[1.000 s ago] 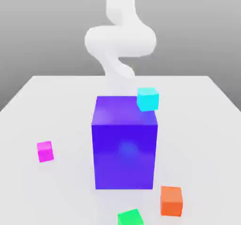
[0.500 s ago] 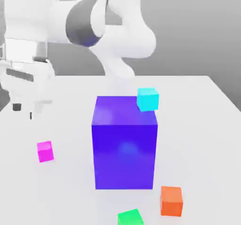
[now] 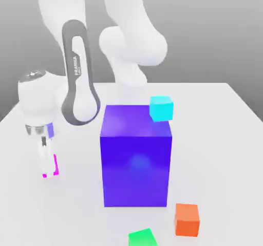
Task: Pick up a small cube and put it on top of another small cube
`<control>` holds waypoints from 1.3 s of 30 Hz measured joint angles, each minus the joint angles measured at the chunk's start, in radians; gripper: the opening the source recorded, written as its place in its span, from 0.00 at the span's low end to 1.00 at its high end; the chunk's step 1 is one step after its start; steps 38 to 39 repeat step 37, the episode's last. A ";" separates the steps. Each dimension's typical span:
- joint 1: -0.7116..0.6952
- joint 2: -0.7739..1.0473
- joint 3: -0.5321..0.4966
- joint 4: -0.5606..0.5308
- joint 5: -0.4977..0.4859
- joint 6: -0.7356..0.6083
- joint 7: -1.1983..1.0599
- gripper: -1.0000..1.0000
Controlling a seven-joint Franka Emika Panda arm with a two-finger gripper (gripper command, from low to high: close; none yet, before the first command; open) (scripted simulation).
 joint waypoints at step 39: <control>0.536 0.096 0.248 0.502 -0.427 -0.417 -0.268 1.00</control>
